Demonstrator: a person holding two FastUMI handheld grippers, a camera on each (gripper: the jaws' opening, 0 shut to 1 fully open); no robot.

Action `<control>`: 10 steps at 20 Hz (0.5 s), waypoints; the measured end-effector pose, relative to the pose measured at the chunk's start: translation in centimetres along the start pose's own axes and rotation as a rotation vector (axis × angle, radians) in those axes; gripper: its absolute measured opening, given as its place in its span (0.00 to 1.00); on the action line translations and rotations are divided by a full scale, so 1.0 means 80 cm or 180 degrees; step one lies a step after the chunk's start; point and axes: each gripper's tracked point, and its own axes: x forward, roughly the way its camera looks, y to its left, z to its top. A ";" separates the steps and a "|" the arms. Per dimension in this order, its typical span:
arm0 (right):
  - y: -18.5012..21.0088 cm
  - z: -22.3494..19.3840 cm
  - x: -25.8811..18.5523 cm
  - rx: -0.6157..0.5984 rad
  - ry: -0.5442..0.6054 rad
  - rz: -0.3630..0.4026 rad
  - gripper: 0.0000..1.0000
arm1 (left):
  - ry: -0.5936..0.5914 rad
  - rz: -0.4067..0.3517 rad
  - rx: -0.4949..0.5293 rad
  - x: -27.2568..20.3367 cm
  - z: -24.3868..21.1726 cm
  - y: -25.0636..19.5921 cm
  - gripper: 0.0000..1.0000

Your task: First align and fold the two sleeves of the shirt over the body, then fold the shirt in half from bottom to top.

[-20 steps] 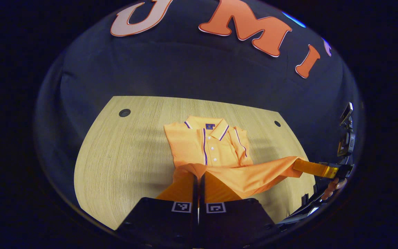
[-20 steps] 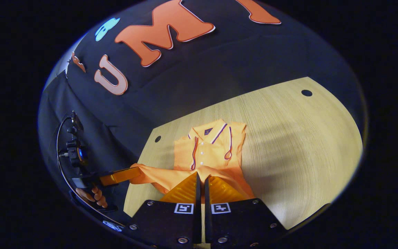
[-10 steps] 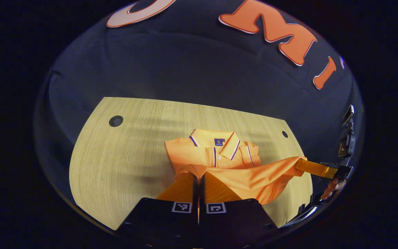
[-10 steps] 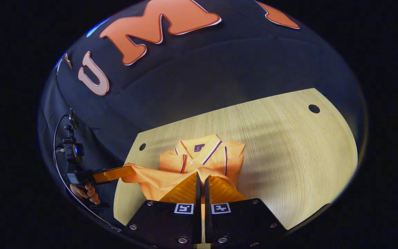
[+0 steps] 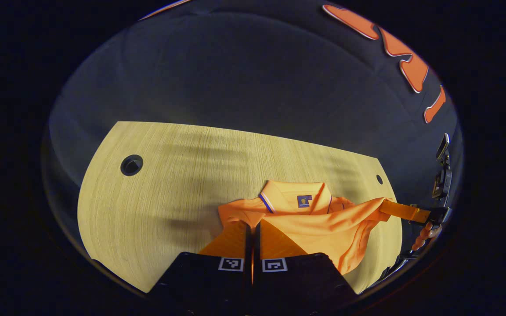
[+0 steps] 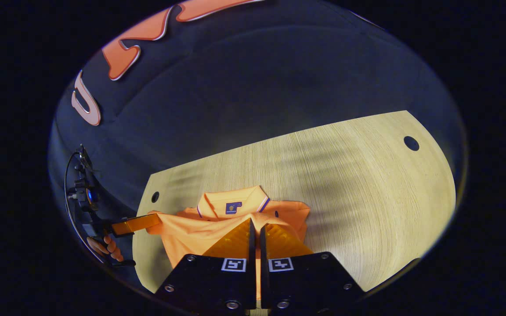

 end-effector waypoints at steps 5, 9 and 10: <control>-0.016 0.009 0.032 0.0242 0.0065 -0.0199 0.07 | 0.0102 0.0073 -0.0037 0.037 -0.005 0.008 0.06; -0.014 0.021 0.005 0.0077 -0.0117 -0.0209 0.58 | 0.0037 0.0160 -0.0146 0.013 -0.007 0.009 0.63; -0.010 0.021 -0.006 0.0021 -0.0141 -0.0198 0.70 | -0.0042 0.0209 -0.0126 0.002 0.000 0.011 0.81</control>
